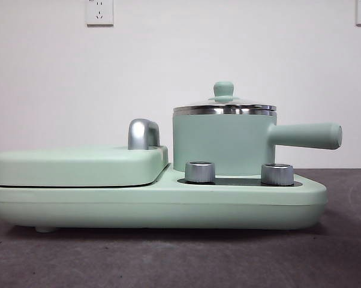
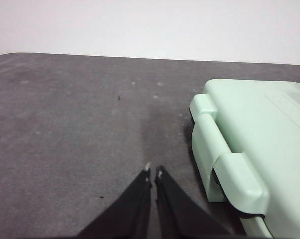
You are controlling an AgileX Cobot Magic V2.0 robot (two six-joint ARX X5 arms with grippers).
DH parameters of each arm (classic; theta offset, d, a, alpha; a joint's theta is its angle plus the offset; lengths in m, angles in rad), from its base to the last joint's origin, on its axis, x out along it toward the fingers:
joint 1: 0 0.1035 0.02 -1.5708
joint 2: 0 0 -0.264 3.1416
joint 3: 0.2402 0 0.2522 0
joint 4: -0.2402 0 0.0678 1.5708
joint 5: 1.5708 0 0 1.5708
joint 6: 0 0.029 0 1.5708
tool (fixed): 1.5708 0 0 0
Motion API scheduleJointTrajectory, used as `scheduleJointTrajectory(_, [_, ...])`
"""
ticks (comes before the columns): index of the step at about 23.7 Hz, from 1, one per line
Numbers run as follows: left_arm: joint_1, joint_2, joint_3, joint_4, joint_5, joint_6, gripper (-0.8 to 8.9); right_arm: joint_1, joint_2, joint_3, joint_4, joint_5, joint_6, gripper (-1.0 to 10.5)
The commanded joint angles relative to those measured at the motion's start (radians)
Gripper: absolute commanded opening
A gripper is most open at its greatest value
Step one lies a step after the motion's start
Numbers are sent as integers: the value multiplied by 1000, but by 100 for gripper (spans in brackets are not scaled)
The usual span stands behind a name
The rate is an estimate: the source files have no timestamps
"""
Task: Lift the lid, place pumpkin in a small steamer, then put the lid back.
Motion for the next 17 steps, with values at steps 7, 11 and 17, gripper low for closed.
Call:
scheduleJointTrajectory(7, [1,-1,-19,13,4,2,19,-5,-17,-21,-54,5,-251,20])
scheduleJointTrajectory(11, [1,-1,-19,12,4,2,19,2,-17,-20,-122,7,-266,20])
scheduleJointTrajectory(17, [1,-1,-19,13,4,2,19,30,-17,-20,-123,34,-288,20])
